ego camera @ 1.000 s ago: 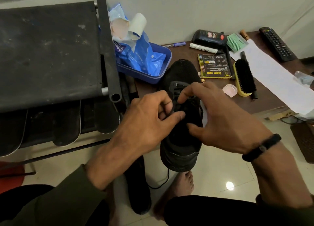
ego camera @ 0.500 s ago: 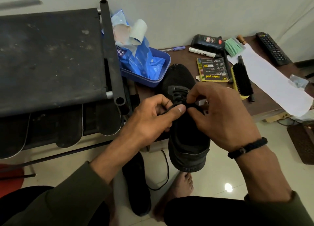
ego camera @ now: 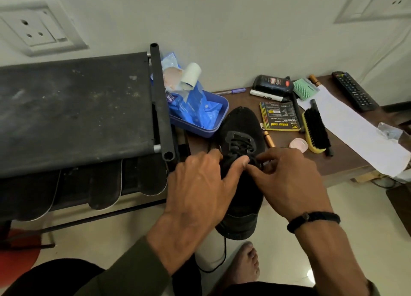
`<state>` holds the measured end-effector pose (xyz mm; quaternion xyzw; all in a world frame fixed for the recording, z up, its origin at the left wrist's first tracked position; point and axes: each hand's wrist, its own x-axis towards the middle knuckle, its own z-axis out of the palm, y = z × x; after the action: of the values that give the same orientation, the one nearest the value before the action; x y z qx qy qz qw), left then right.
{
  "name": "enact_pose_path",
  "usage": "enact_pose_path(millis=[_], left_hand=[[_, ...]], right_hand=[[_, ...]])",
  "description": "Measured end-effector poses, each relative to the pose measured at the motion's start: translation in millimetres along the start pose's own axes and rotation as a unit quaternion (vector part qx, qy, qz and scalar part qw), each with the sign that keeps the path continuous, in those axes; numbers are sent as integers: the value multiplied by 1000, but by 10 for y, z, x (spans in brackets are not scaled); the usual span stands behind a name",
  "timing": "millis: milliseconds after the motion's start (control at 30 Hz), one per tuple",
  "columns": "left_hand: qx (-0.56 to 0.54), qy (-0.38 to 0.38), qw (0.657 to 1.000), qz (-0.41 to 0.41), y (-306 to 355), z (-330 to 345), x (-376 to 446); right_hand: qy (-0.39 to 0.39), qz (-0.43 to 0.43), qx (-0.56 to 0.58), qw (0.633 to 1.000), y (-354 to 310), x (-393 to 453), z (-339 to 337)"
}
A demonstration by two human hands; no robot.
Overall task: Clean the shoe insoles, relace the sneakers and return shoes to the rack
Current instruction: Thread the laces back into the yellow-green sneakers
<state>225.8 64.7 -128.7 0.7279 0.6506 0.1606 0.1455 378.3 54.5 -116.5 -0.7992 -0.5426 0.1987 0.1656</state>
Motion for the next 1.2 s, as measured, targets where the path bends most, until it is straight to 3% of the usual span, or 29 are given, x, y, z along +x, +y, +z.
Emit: enact_pose_path(millis=[133,233,333,400,500,600,700,767,833,933,1000,1100,1200], left_hand=[[-228,-29,973,-21,39,-11,92],[-331,-24,943,-31,103,-91,146],[-388,-26,918,-73,97,-104,140],[-475,-41,864,-161,84,-92,145],[-597,-34,750,-285,126,-71,179],[-640,-5,686,-345,211,-50,186],[-675,-4,633,-379,239,-64,192],[-676,-18,638,-369,227,-87,189],[-654,-29,686,-319,208,-94,163],[-587,-15,783,-204,171,-127,168],[-546,10,829,-122,152,-185,197],[-525,37,850,-29,152,-325,267],[-547,47,836,6,206,-551,378]], right_hand=[[-31,11,192,981,5,53,-74],[13,67,405,912,-29,60,-79],[39,120,516,847,-78,38,-58],[48,181,599,779,-94,37,-49],[57,266,687,673,-63,93,-5],[42,310,727,611,7,181,73],[54,328,746,578,3,206,112],[69,322,749,575,-16,194,112],[69,300,747,589,-58,163,93],[117,219,705,665,-162,139,21],[184,135,675,701,-252,122,-91],[225,37,672,704,-381,78,-336],[230,-6,671,704,-505,10,-637]])
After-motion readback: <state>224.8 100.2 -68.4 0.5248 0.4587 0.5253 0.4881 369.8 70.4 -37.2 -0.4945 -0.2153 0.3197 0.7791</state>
